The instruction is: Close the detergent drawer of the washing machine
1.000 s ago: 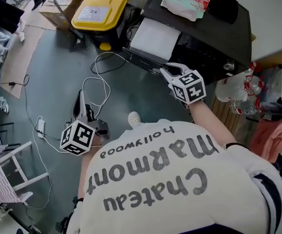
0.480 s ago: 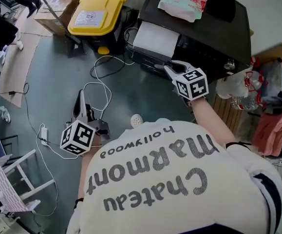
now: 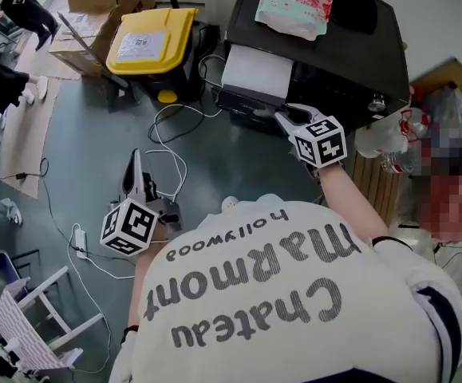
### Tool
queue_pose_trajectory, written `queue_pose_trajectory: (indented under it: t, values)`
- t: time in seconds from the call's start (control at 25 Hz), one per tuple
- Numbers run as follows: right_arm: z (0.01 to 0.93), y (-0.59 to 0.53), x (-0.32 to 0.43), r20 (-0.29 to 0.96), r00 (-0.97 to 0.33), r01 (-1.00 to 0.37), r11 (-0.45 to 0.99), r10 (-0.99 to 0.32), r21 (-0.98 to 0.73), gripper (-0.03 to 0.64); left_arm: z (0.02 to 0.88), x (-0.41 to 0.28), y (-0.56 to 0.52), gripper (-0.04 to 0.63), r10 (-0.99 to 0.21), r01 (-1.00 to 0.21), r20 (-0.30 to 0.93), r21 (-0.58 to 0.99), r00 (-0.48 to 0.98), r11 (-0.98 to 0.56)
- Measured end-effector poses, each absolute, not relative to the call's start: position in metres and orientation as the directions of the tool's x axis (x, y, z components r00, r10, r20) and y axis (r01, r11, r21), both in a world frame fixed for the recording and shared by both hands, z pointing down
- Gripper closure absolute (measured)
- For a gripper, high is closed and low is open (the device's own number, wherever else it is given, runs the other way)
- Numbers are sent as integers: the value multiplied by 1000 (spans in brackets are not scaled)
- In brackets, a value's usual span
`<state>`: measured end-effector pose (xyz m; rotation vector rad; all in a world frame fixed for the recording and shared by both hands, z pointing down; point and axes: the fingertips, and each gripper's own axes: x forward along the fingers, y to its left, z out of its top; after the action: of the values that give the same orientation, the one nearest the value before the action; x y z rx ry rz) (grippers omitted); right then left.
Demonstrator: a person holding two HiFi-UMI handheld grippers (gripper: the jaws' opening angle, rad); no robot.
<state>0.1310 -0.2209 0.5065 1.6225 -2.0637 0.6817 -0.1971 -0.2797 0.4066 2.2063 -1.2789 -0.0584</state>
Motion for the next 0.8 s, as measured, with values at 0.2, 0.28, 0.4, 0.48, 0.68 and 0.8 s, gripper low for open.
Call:
queue_pose_trajectory:
  t: [0.2,0.28,0.4,0.48,0.68,0.8]
  values:
    - [505,-224,137,596,-190,-982,162,-780,-100,509,409,-203,-287,588,-796,-774,240,497,556,-391]
    - [505,-227,140,598,-182,-983,155,-781,-96,509,413,-204,-288,588,-794,-775,246,500,555,-387]
    - [505,-229,142,603,-181,-983,153,-777,-97,508,415,-205,-289,588,-793,-777,257,503,552,-378]
    - [504,-232,145,604,-186,-982,160,-775,-97,508,413,-204,-292,588,-795,-778,254,502,550,-378]
    - [504,-240,151,609,-199,-980,169,-768,-106,509,412,-203,-300,588,-808,-788,258,502,530,-357]
    - [502,-248,158,606,-201,-979,171,-770,-107,509,412,-197,-307,588,-809,-791,265,503,525,-348]
